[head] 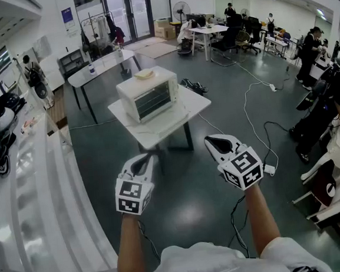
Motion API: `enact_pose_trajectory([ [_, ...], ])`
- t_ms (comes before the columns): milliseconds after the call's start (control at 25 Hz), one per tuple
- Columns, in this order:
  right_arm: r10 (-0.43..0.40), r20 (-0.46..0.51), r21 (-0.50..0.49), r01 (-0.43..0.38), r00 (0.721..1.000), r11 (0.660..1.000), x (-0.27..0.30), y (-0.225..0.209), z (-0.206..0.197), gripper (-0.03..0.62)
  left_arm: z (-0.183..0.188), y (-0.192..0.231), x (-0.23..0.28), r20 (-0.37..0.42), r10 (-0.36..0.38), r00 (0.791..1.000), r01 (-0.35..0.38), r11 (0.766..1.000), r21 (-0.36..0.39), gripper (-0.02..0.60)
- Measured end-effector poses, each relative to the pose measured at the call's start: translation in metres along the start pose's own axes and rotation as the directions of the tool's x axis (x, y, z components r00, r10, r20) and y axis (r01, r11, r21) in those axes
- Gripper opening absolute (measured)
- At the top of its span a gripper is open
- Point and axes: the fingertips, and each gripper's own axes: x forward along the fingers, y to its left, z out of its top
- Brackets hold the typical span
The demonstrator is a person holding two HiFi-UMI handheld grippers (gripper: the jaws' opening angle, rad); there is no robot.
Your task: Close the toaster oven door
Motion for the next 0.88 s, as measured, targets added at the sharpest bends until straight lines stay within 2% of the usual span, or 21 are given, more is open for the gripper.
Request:
enact_pose_trajectory([
  [520, 0.004, -0.011, 0.006, -0.004, 1.000, 1.000, -0.005, -0.004, -0.005, 0.015, 0.002, -0.010, 0.004, -0.015, -0.014, 1.000, 0.014, 1.000, 0.014, 0.020],
  [880, 0.002, 0.011, 0.045, -0.002, 1.000, 0.999, -0.010, -0.004, -0.010, 0.016, 0.001, -0.010, 0.000, -0.002, 0.006, 1.000, -0.007, 0.999, -0.032, 0.020],
])
